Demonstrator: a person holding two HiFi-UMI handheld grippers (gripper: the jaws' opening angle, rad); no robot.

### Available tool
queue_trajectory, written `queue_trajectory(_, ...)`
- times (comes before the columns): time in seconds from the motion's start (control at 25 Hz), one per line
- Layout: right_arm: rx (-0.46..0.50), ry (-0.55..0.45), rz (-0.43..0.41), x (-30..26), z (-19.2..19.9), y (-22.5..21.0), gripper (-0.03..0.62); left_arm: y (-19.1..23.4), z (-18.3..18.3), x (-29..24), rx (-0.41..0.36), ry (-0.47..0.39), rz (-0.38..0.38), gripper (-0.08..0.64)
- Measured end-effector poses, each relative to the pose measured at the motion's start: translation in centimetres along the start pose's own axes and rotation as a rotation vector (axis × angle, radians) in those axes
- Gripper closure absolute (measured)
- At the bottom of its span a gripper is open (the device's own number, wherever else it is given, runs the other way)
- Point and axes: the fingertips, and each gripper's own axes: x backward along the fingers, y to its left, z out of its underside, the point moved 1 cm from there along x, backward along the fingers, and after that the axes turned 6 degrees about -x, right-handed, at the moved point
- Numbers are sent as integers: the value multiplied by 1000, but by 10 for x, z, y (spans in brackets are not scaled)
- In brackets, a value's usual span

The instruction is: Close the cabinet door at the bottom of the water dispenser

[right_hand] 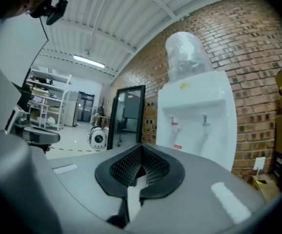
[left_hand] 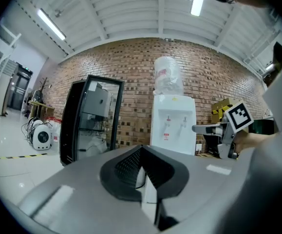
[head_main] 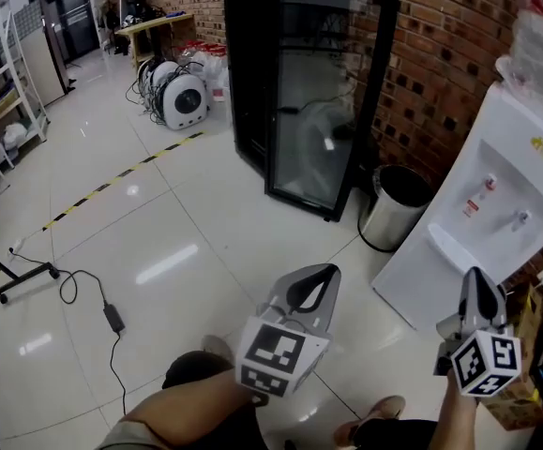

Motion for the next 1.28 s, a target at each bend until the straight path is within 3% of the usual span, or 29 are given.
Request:
queue_trajectory(0.12, -21, -9, -100, 16, 3, 47, 578, 13, 3, 12, 5, 12, -32, 560)
queue_trajectory(0.24, -70, 66, -221, 19, 31, 90, 578, 18, 6, 22, -25, 25, -58, 560)
queue_trajectory(0.4, -42, 146, -343, 20, 51, 128, 578, 6, 12, 29, -92, 46, -43, 560)
queue_trajectory(0.56, -54, 138, -361, 26, 49, 129, 578, -9, 28, 30, -111, 86, -2, 560)
queue_trajectory(0.92, -87, 131, -290, 20, 51, 104, 580, 0, 33, 21, -100, 95, -33, 560)
queue_trajectory(1.28, -96, 84, -297, 18, 35, 110, 581, 6, 33, 27, -86, 88, -52, 560)
